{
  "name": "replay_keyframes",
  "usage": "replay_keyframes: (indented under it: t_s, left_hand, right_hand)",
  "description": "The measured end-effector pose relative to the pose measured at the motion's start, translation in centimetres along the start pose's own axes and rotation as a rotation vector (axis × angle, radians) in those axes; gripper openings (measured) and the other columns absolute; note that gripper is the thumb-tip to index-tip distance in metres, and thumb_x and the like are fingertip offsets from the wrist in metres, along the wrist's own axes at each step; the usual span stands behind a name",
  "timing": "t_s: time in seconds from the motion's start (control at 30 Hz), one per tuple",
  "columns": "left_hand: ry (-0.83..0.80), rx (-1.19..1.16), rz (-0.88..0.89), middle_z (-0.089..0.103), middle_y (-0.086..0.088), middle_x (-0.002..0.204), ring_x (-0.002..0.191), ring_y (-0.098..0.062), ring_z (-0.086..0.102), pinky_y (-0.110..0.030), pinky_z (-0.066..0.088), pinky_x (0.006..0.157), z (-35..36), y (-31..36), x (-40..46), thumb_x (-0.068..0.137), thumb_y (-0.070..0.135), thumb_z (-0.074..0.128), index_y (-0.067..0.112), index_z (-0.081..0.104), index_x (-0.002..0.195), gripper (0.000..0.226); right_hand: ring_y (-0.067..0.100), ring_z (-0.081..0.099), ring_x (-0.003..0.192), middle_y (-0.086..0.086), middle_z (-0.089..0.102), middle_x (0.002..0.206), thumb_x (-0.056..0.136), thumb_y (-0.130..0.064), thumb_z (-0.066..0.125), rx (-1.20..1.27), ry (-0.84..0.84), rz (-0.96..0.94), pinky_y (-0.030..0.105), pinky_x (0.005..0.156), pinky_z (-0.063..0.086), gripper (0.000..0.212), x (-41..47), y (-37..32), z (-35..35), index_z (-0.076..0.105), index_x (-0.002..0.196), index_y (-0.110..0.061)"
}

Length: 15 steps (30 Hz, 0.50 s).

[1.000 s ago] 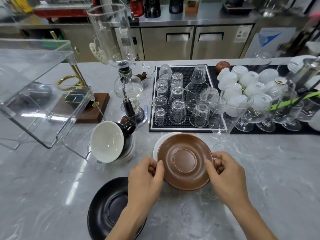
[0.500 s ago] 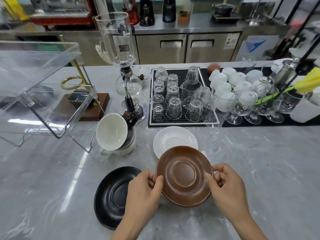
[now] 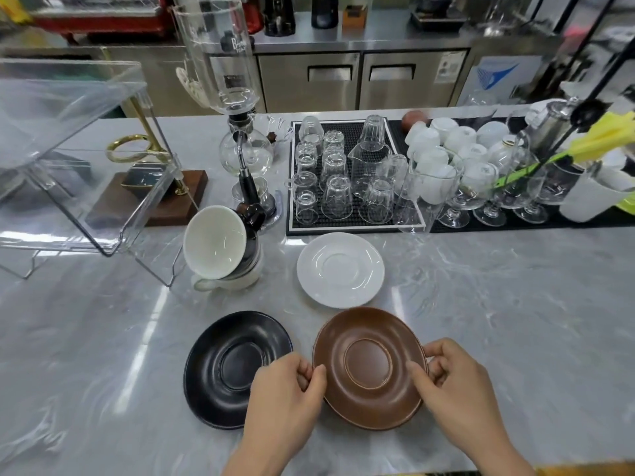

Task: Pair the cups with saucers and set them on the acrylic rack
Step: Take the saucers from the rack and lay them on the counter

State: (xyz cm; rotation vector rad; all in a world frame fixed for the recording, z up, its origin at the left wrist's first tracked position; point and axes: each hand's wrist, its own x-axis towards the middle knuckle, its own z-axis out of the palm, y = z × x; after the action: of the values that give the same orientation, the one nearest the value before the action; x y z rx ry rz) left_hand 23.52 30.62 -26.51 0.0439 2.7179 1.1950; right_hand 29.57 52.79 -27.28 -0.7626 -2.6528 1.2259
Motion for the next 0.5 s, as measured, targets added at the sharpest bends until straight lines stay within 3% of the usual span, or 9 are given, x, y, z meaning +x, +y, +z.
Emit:
replay_keyframes:
  t_s: [0.1,0.33,0.5]
  left_hand:
    - [-0.012,0.047,0.012,0.065,0.0,0.05,0.054,-0.011,0.06,-0.018,0.042,0.054,0.1,-0.4,-0.3,0.085,0.033,0.072,0.022,0.053,0.056,0.036]
    - [-0.004,0.096,0.036,0.053,0.008,0.042,0.058,0.0,0.058,-0.015,0.042,0.053,0.6,-1.4,-0.8,0.084,0.034,0.073,0.026,0.046,0.054,0.041]
    - [-0.003,0.119,0.034,0.055,0.008,0.042,0.061,-0.001,0.059,-0.015,0.038,0.048,0.9,-1.7,-0.6,0.085,0.034,0.072,0.026,0.049,0.056,0.038]
  right_hand:
    - [0.003,0.059,0.056,-0.011,0.064,0.057,0.078,-0.02,0.081,-0.044,-0.029,0.014,0.022,0.052,0.042,0.025,-0.5,0.4,0.0,0.058,0.073,-0.027]
    - [0.002,0.059,0.06,-0.01,0.065,0.062,0.078,-0.029,0.08,-0.11,-0.076,0.02,0.019,0.051,0.038,0.024,-0.5,0.7,0.2,0.056,0.074,-0.027]
    - [0.007,0.058,0.055,-0.013,0.062,0.058,0.08,-0.031,0.078,-0.135,-0.089,0.017,0.024,0.053,0.045,0.024,0.0,0.7,0.4,0.054,0.073,-0.029]
